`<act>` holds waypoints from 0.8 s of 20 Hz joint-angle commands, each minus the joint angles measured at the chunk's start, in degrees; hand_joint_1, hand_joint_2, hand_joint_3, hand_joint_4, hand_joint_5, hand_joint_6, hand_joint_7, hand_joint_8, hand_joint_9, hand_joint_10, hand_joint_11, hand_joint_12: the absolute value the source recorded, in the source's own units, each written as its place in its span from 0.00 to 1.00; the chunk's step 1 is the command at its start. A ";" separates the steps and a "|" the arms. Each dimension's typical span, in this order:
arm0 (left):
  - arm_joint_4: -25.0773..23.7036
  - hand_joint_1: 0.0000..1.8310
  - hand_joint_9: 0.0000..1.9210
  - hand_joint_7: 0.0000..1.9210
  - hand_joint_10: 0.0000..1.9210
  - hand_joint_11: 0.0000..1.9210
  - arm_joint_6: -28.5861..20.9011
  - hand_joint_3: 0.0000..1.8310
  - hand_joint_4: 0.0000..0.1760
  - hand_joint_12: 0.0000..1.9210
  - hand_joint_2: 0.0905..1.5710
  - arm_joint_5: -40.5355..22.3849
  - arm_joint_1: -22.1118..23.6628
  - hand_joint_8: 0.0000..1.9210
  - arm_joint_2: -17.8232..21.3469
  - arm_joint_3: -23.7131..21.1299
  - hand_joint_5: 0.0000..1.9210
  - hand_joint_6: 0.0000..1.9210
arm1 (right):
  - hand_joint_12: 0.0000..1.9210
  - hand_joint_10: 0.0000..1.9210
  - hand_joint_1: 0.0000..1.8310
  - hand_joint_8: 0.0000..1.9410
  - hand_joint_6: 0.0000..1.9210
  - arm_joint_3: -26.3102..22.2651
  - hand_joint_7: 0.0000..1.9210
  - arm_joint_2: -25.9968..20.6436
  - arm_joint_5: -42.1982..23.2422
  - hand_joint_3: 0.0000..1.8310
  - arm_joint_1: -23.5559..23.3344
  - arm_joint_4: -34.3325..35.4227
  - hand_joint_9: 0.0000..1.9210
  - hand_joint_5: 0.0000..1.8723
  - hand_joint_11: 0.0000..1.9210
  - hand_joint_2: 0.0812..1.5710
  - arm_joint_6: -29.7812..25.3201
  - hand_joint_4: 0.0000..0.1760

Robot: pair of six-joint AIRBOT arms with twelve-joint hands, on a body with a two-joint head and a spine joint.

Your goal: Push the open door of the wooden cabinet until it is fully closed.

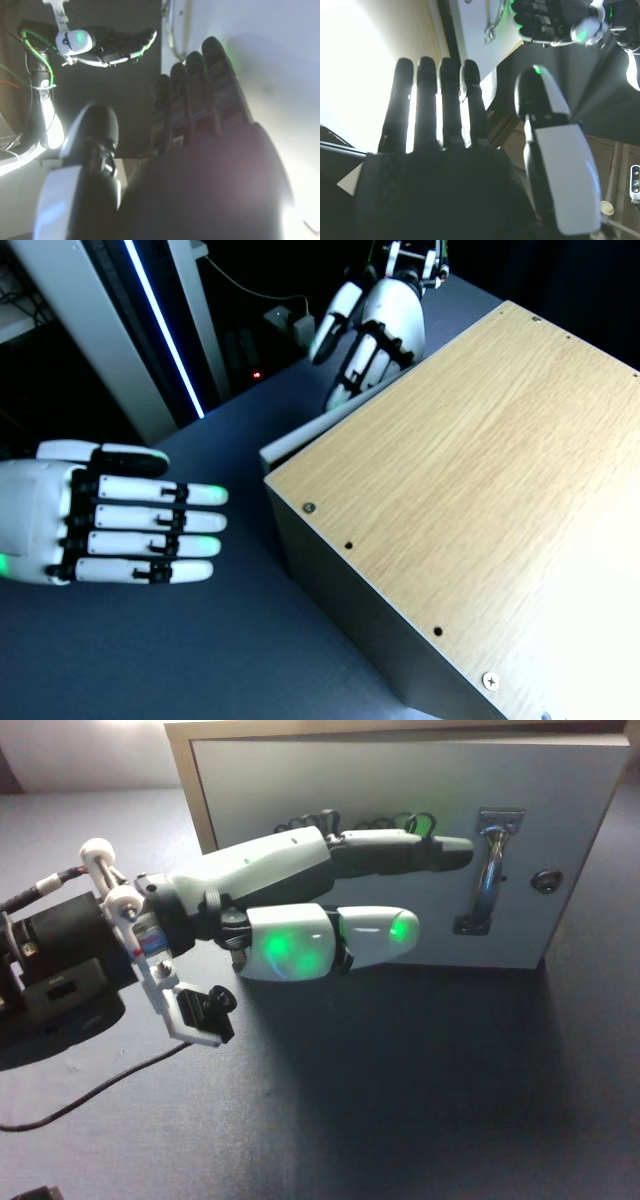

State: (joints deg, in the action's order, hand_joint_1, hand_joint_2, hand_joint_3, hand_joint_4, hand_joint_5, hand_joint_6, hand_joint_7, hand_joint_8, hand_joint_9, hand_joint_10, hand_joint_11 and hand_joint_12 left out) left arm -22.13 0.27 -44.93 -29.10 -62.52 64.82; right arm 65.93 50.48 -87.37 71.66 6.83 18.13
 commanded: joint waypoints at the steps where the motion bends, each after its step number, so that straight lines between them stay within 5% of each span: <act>1: 1.26 0.07 0.13 0.13 0.00 0.11 -0.27 0.01 0.00 0.09 0.99 -5.35 0.94 0.00 -0.35 0.25 0.14 0.00 | 0.44 0.00 0.33 0.00 0.00 0.22 0.19 -0.06 -6.95 0.00 -0.36 1.63 0.17 0.22 0.00 0.81 -0.50 0.00; 4: 3.09 0.06 0.10 0.09 0.00 0.06 -0.27 0.00 0.00 0.13 0.99 -4.11 1.62 0.00 -1.41 0.47 0.09 0.00 | 0.53 0.01 0.41 0.00 0.00 0.24 0.21 -0.04 -6.72 0.00 -0.36 1.41 0.22 0.23 0.05 0.82 -0.50 0.00; 7: 4.12 0.20 0.13 0.12 0.01 0.09 -0.27 0.00 0.00 0.16 0.94 -4.19 1.75 0.01 -1.93 1.01 0.11 0.01 | 0.53 0.01 0.39 0.01 0.00 0.23 0.23 -0.02 -6.69 0.00 -0.36 1.41 0.24 0.24 0.04 0.83 -0.51 0.00; 8: 4.67 0.28 0.16 0.15 0.00 0.07 -0.27 0.00 0.00 0.24 0.89 -4.18 1.81 0.00 -1.93 1.02 0.14 0.00 | 0.47 0.00 0.37 0.00 0.00 0.23 0.20 -0.01 -6.68 0.00 -0.36 1.40 0.20 0.20 0.00 0.84 -0.51 0.00; 9: 5.07 0.28 0.16 0.15 0.00 0.07 -0.27 0.00 0.00 0.24 0.89 -4.19 1.82 0.00 -1.90 1.02 0.14 0.00 | 0.47 0.00 0.37 0.00 0.00 0.23 0.20 -0.01 -6.68 0.00 -0.36 1.40 0.20 0.20 0.00 0.84 -0.51 0.00; 10: 5.92 0.22 0.14 0.13 0.00 0.02 -0.27 0.00 0.00 0.28 0.92 -4.18 1.82 0.00 -1.85 1.04 0.13 0.00 | 0.35 0.00 0.35 0.00 0.00 0.23 0.16 -0.01 -6.68 0.00 -0.36 1.40 0.15 0.16 0.00 0.84 -0.51 0.00; 14: 9.00 0.28 0.11 0.11 0.00 0.00 -0.27 0.00 0.00 0.28 0.91 -4.44 1.27 0.00 -1.84 1.84 0.13 0.00 | 0.31 0.00 0.35 0.00 0.01 0.22 0.18 -0.01 -6.68 0.00 -0.36 1.41 0.15 0.20 0.00 0.85 -0.51 0.00; 16: 9.98 0.23 0.09 0.09 0.00 0.00 -0.27 0.00 0.00 0.25 0.93 -6.40 0.25 0.00 -1.02 1.16 0.10 0.00 | 0.30 0.00 0.37 0.00 0.00 0.21 0.18 -0.01 -6.68 0.00 -0.36 1.41 0.15 0.21 0.00 0.84 -0.51 0.00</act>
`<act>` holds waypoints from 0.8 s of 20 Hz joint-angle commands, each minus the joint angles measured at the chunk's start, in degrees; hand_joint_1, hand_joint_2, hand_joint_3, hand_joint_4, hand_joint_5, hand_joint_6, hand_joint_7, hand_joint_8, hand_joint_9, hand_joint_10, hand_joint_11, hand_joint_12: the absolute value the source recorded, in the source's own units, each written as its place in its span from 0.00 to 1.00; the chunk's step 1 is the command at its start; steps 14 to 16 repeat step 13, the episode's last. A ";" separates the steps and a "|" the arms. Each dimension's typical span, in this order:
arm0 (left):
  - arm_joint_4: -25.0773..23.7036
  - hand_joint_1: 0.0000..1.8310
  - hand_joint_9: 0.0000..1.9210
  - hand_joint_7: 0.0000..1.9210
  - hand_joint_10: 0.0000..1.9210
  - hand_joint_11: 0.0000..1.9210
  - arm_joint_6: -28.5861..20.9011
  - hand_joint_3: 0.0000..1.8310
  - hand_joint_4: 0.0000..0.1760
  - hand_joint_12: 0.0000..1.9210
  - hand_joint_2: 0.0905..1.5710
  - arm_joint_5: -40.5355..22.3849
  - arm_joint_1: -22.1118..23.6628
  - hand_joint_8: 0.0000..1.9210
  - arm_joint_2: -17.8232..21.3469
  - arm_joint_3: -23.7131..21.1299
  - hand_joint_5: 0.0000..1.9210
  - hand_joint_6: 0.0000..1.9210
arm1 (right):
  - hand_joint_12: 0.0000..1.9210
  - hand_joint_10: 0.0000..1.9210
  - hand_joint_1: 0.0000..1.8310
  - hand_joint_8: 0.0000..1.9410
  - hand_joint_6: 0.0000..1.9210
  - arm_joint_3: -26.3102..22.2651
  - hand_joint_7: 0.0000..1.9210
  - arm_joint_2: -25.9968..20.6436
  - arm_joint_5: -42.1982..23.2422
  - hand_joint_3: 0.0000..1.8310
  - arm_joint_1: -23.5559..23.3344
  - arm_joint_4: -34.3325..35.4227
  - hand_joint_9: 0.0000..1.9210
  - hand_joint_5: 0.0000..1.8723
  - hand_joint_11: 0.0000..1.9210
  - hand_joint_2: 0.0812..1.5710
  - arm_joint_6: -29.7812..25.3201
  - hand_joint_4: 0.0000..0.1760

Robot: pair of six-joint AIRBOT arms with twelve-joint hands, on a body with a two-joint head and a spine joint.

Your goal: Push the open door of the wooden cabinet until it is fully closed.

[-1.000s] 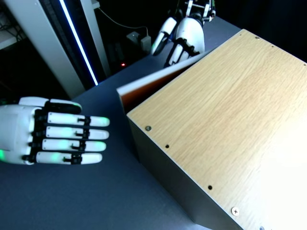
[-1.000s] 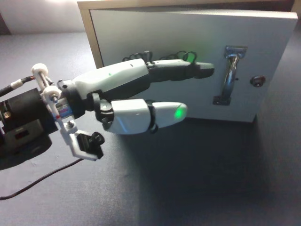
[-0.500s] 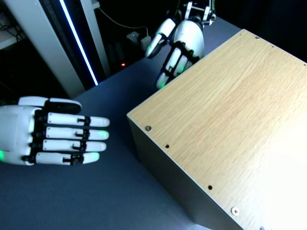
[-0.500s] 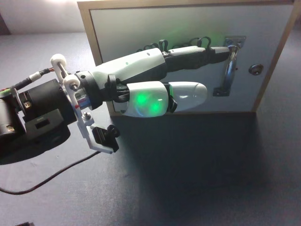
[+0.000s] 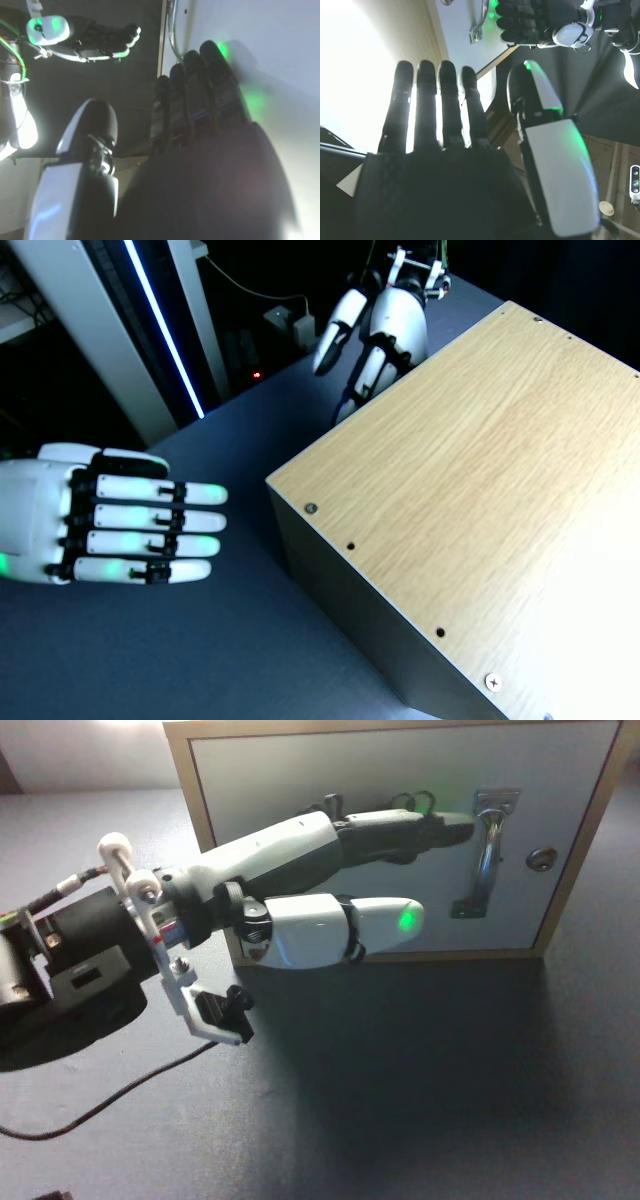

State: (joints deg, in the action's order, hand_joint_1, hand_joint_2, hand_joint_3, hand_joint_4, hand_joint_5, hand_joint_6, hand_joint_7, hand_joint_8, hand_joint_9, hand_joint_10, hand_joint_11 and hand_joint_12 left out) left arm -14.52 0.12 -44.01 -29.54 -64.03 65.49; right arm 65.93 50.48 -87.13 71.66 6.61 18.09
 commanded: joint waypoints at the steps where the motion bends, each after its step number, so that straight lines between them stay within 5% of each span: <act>1: 2.44 0.15 0.08 0.07 0.00 0.00 -0.12 0.01 0.00 0.23 0.94 -8.62 0.16 0.00 1.33 -0.42 0.08 0.00 | 0.30 0.00 0.36 0.00 0.00 0.18 0.18 -0.01 -6.92 0.00 -0.36 1.63 0.15 0.21 0.00 0.84 -0.48 0.00; 3: 2.55 0.07 0.11 0.11 0.00 0.01 -0.12 0.00 0.00 0.31 0.96 -11.46 -1.57 0.00 3.69 -2.69 0.13 0.00 | 0.29 0.00 0.35 0.00 0.00 0.10 0.18 -0.01 -6.93 0.00 -0.36 1.63 0.15 0.21 0.00 0.84 -0.50 0.00; 6: 3.34 0.13 0.17 0.17 0.01 0.04 -0.12 0.00 0.00 0.40 0.96 -17.97 -6.13 0.00 6.32 -4.76 0.16 0.00 | 0.35 0.00 0.38 0.00 0.00 -0.16 0.19 -0.02 -6.96 0.00 -0.36 1.82 0.16 0.22 0.00 0.85 -0.66 0.00; 7: 3.91 0.03 0.16 0.16 0.00 0.01 -0.12 0.00 0.00 0.50 0.95 -19.35 -7.29 0.00 7.27 -5.69 0.12 0.00 | 0.37 0.00 0.38 0.00 0.00 -0.16 0.19 -0.02 -6.99 0.00 -0.36 1.95 0.16 0.22 0.00 0.85 -0.75 0.00; 8: 4.70 0.01 0.14 0.13 0.00 0.00 -0.12 0.00 0.00 0.47 0.95 -20.76 -8.35 0.00 8.39 -6.57 0.05 0.00 | 0.36 0.00 0.38 0.00 0.00 -0.16 0.18 -0.02 -7.04 0.00 -0.36 1.98 0.16 0.22 0.00 0.84 -0.75 0.00; 9: 6.27 0.00 0.12 0.11 0.00 0.00 -0.12 0.00 0.19 0.43 0.94 -22.40 -9.77 0.00 9.82 -7.46 0.03 0.00 | 0.35 0.00 0.40 0.00 0.00 -0.16 0.18 -0.04 -7.34 0.00 -0.36 2.02 0.16 0.22 0.00 0.84 -0.75 0.00; 10: 8.26 0.06 0.11 0.11 0.00 0.00 -0.12 0.00 0.16 0.40 0.95 -24.40 -11.39 0.00 11.21 -8.23 0.07 0.01 | 0.29 0.00 0.40 0.00 0.00 -0.16 0.17 -0.05 -7.81 0.00 -0.36 2.15 0.15 0.20 0.01 0.84 -0.75 0.00; 11: 9.65 0.12 0.14 0.15 0.01 0.00 -0.12 0.00 0.00 0.43 0.94 -25.73 -12.49 0.01 12.09 -8.70 0.12 0.02 | 0.24 0.00 0.40 0.00 0.00 -0.16 0.18 -0.05 -8.09 0.00 -0.36 2.25 0.14 0.20 0.01 0.84 -0.75 0.00; 12: 11.85 0.16 0.17 0.18 0.01 0.00 -0.12 0.00 0.00 0.47 0.92 -27.75 -14.30 0.01 13.40 -9.40 0.16 0.01 | 0.21 0.00 0.40 0.00 0.00 -0.16 0.18 -0.06 -8.44 0.00 -0.37 2.36 0.14 0.21 0.02 0.84 -0.75 0.00; 13: 13.60 0.10 0.12 0.13 0.01 0.00 -0.12 0.00 0.00 0.34 0.92 -29.55 -15.81 0.01 14.46 -9.97 0.13 0.01 | 0.21 0.00 0.40 0.00 0.00 -0.17 0.19 -0.06 -8.85 0.00 -0.37 2.48 0.15 0.21 0.03 0.84 -0.75 0.00; 16: 13.60 0.10 0.12 0.13 0.01 0.00 -0.12 0.00 0.00 0.34 0.92 -29.55 -15.81 0.01 14.46 -9.97 0.13 0.01 | 0.21 0.00 0.40 0.00 0.00 -0.17 0.19 -0.06 -8.85 0.00 -0.37 2.48 0.15 0.21 0.03 0.84 -0.75 0.00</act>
